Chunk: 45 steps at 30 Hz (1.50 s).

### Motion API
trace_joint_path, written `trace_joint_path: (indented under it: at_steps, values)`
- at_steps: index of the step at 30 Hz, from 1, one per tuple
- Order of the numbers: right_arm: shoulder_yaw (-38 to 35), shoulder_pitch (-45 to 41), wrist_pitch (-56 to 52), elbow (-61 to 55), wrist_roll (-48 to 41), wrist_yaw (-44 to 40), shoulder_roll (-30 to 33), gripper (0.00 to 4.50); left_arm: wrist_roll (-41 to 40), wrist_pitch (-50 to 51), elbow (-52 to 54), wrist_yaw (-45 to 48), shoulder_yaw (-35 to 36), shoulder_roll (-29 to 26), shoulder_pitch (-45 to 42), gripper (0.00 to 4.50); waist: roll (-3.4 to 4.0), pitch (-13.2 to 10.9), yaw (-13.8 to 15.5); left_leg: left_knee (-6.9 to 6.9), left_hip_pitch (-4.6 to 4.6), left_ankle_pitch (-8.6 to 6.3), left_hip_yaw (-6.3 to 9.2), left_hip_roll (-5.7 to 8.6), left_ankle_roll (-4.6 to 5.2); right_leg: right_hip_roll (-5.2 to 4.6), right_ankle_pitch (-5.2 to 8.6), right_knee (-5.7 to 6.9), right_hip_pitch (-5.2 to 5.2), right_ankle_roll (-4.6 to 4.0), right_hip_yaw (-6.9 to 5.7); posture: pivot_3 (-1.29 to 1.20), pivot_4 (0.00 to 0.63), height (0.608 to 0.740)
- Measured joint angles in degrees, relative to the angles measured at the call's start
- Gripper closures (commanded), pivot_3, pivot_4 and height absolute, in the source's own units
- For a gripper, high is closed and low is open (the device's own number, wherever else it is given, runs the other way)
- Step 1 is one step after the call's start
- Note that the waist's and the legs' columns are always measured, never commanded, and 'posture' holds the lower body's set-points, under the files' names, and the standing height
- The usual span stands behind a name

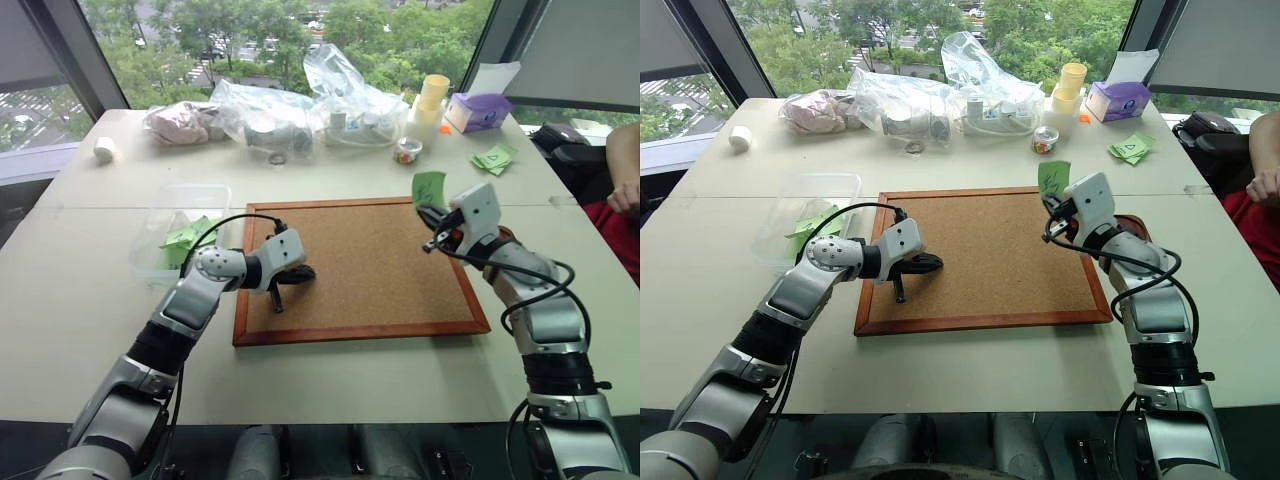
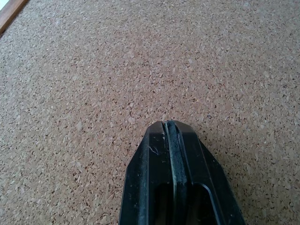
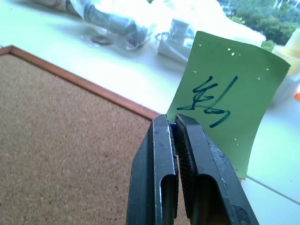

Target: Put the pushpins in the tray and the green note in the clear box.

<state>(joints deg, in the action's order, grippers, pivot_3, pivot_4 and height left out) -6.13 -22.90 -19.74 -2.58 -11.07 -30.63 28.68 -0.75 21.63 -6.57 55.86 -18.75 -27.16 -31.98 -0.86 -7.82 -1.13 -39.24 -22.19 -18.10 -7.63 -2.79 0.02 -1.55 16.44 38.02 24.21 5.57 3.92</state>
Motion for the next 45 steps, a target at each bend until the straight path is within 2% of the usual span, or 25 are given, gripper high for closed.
trace_joint_path:
  at_steps: [2, 5, 9, 12, 15, 19, 27, 32, 35, 42, 45]
  values:
    - [0.2, 0.7, -0.9, -0.2, -0.2, 0.0, -0.2, 4.36, -1.1, 0.7, -0.1, 0.1, 0.9, 0.8, -0.3, 4.5, 0.01, 0.0, 0.0, 0.0, -0.01, 0.0, -0.01, 0.01, 0.0, -0.02, 0.0, 0.0, 0.0, 0.0, 0.01, 0.0, 0.15, 0.738]
    - [0.3, 1.6, -1.5, -1.9, -0.4, -0.3, -0.1, 4.5, -6.6, 6.8, -0.9, 0.1, 5.2, 4.1, -0.3, 3.51, 0.01, -0.1, 0.3, -0.05, -0.23, 0.02, 0.03, 0.03, -0.03, -0.04, 0.0, 0.0, 0.18, 0.0, -0.01, 0.0, 0.15, 0.738]
    - [0.9, 2.0, -2.3, -4.6, -0.4, -1.3, 0.6, 4.5, -16.7, 15.8, -0.7, -1.0, 12.9, 8.6, -4.8, 1.58, -0.17, -0.2, 0.3, -0.07, -0.31, 0.05, 0.06, 0.03, -0.08, -0.03, -0.01, 0.0, 0.25, 0.01, -0.02, 0.0, 0.15, 0.738]
    - [0.8, 2.9, -2.6, -6.6, -0.4, -2.0, 2.5, 4.5, -21.6, 18.0, -0.7, -2.9, 18.3, 10.7, -10.0, 0.05, -0.16, -0.2, 0.2, -0.04, -0.28, 0.05, 0.07, 0.03, -0.1, -0.03, -0.01, -0.01, 0.25, 0.02, -0.02, 0.0, 0.15, 0.738]
    - [1.3, 4.0, -2.9, -10.1, -0.3, -3.2, 4.0, 4.5, -25.0, 19.2, -8.6, -9.5, 24.0, 17.3, -17.8, 0.05, -0.2, -0.2, 0.4, -0.07, -0.3, 0.05, 0.11, 0.09, -0.08, -0.04, -0.01, -0.03, 0.2, 0.02, -0.03, 0.0, 0.15, 0.738]
    - [3.0, 4.0, -2.3, -12.7, 1.1, -3.4, 4.4, 4.5, -27.3, 20.8, -17.4, -11.0, 24.6, 21.9, -22.6, 0.05, -0.2, -0.2, 0.0, -0.02, -0.29, 0.05, 0.1, 0.21, -0.09, 0.01, -0.01, -0.06, 0.23, 0.03, -0.02, 0.0, 0.15, 0.738]
    - [4.6, 4.1, -3.3, -15.6, 1.9, -1.5, 3.6, 4.5, -27.6, 17.9, -34.7, -8.6, 26.0, 27.0, -29.7, 0.05, -0.23, -0.2, 0.1, 0.0, -0.3, 0.09, 0.1, 0.2, -0.16, 0.07, 0.0, -0.07, 0.26, 0.02, -0.03, 0.0, 0.15, 0.738]
    - [5.2, 4.1, -4.0, -17.7, 2.0, -0.3, 3.4, 4.5, -27.5, 15.1, -42.0, -6.2, 27.0, 27.8, -32.8, 0.05, -0.24, -0.2, 0.1, 0.01, -0.3, 0.09, 0.11, 0.2, -0.16, 0.08, 0.0, -0.08, 0.26, 0.02, -0.02, 0.0, 0.15, 0.738]
    - [5.4, 4.1, -4.6, -18.6, 2.0, 0.0, 3.3, 4.5, -27.4, 13.3, -46.1, -5.9, 27.5, 28.6, -34.5, 0.9, -0.24, -0.3, 0.2, 0.01, -0.31, 0.09, 0.11, 0.21, -0.16, 0.07, 0.0, -0.09, 0.26, 0.02, -0.03, 0.0, 0.15, 0.738]
    - [6.0, 4.1, -5.2, -20.2, 2.2, 0.3, 3.3, 4.5, -27.4, 12.7, -49.7, -3.2, 28.9, 29.7, -36.3, 4.44, -0.25, -0.3, 0.1, 0.01, -0.32, 0.09, 0.12, 0.22, -0.16, 0.07, 0.0, -0.09, 0.26, 0.02, -0.03, 0.0, 0.15, 0.738]
    - [6.5, 4.1, -5.2, -20.3, 2.6, 0.4, 3.3, 4.5, -27.4, 12.8, -50.0, -2.3, 29.1, 29.8, -36.3, 4.48, -0.25, -0.3, 0.1, 0.01, -0.32, 0.09, 0.12, 0.21, -0.15, 0.07, 0.0, -0.09, 0.26, 0.02, -0.03, 0.0, 0.15, 0.738]
